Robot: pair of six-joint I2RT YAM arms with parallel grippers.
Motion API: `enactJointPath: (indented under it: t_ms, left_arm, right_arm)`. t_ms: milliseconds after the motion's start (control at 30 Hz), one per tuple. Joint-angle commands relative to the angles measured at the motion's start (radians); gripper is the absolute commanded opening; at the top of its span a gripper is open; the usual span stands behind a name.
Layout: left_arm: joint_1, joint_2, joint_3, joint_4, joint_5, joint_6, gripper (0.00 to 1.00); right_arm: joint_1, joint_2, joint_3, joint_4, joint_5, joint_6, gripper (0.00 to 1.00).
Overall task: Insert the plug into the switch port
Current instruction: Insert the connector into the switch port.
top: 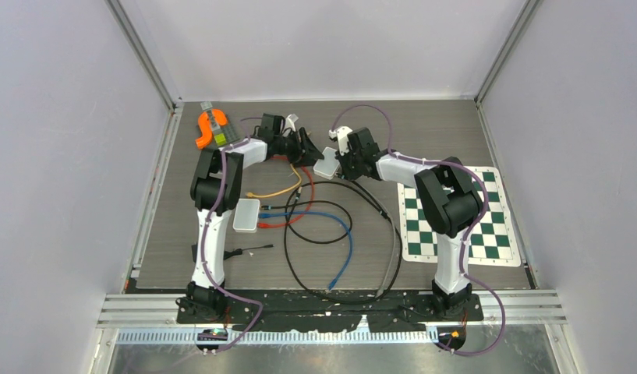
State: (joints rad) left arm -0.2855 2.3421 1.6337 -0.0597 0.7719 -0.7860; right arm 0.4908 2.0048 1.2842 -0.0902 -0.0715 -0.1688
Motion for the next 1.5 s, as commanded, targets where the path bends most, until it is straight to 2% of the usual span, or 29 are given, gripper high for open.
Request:
enactJointPath:
  t_ms: [0,433,633,933,1200,1467]
  left_arm:
    - [-0.006,0.004,0.020,0.011,0.041,-0.006,0.47]
    - [-0.006,0.004,0.033,-0.015,0.045,0.002,0.48]
    - [-0.006,0.006,0.025,-0.004,0.052,-0.007,0.48]
    - [-0.006,0.000,0.007,0.024,0.056,-0.025,0.47]
    - [-0.006,-0.006,-0.013,0.037,0.061,-0.030,0.47]
    - [-0.007,-0.009,-0.024,0.046,0.067,-0.035,0.46]
  right_arm:
    - [0.002,-0.069,-0.001,0.056,0.009,-0.009,0.05]
    - [-0.017,-0.119,-0.017,0.047,0.021,-0.022,0.05]
    - [-0.021,-0.096,0.010,0.022,-0.039,-0.035,0.05]
    - [-0.025,-0.069,0.033,-0.044,-0.007,0.015,0.05]
    - [-0.024,-0.050,0.026,0.002,-0.095,-0.003,0.05]
    - [-0.025,-0.034,0.032,0.011,-0.113,-0.012,0.05]
